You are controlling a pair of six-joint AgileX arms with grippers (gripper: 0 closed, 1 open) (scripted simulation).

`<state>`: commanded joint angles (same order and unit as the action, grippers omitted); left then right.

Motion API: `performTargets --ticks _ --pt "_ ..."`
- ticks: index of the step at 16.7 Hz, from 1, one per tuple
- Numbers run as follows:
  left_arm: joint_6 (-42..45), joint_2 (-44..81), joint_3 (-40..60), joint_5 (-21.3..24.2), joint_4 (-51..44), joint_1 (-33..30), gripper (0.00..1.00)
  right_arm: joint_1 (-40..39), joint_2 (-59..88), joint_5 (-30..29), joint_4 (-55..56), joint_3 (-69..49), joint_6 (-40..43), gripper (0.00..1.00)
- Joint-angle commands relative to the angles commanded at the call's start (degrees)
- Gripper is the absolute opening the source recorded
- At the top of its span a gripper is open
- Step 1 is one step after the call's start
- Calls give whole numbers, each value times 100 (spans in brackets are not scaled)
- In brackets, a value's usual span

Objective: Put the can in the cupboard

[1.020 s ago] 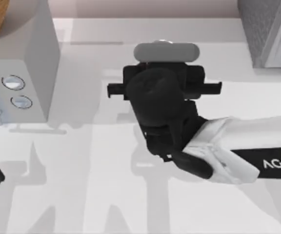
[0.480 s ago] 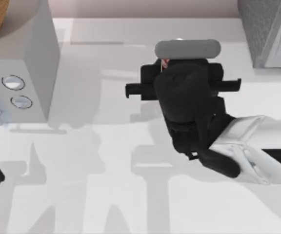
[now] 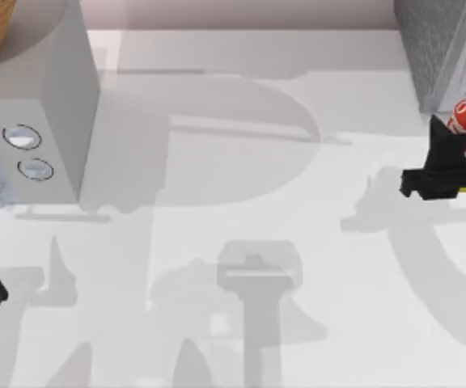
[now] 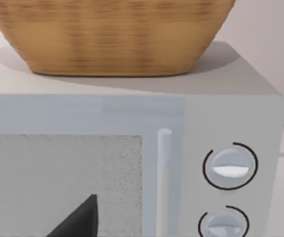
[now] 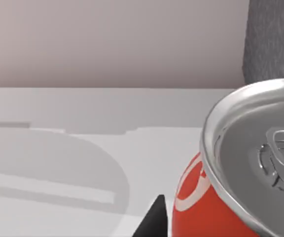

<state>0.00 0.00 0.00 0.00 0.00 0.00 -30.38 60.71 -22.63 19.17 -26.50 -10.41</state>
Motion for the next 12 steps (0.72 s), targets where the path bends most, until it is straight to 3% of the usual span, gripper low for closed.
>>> performTargets --ticks 6,12 --pt "0 0 0 0 0 0 100 1731 -3840 1536 -991 1825 540 0" --pt "0 0 0 0 0 0 100 2888 -5851 2210 -1799 2587 978 0"
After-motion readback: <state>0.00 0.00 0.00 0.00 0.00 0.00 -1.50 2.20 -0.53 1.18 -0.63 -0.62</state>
